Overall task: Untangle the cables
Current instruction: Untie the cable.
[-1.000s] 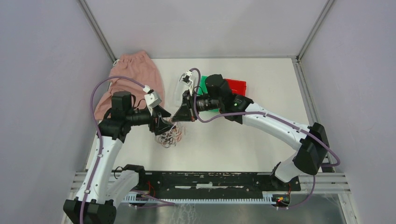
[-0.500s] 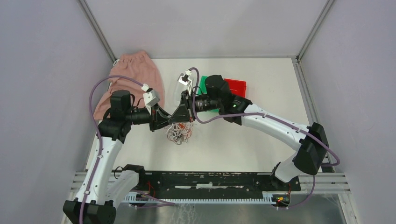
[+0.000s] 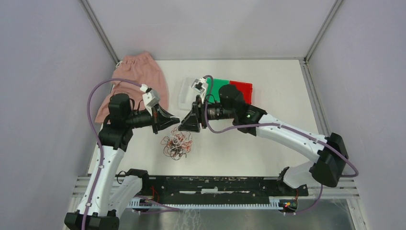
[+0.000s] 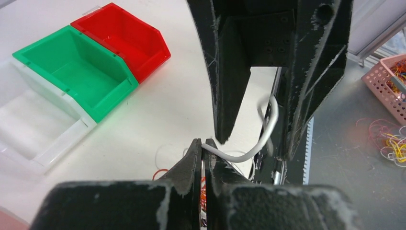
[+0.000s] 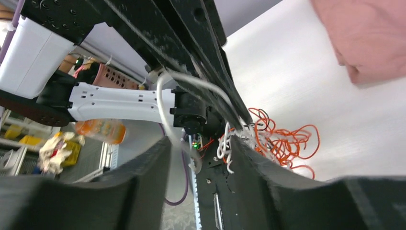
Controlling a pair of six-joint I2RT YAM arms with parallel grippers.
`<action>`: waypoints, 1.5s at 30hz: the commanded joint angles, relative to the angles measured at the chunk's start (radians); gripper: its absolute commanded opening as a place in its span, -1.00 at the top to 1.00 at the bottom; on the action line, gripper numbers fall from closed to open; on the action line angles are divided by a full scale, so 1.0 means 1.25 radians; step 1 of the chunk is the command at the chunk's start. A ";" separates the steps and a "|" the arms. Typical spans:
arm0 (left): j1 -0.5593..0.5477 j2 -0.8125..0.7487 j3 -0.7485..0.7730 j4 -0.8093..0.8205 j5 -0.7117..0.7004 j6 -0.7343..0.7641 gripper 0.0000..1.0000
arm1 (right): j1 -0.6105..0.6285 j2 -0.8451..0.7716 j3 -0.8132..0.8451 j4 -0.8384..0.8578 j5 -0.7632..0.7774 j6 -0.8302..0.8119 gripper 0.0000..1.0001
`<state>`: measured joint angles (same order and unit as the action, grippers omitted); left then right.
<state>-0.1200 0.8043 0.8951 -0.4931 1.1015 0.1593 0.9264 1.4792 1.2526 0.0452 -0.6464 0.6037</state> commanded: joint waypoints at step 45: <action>-0.036 -0.002 0.188 0.336 -0.007 -0.492 0.94 | 0.048 0.129 -0.292 0.606 0.307 0.018 0.18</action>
<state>-0.1596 0.7998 1.0523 -0.1566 1.0763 -0.3782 0.9882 1.6180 0.9230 0.7338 -0.3244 0.5987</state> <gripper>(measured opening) 0.054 0.414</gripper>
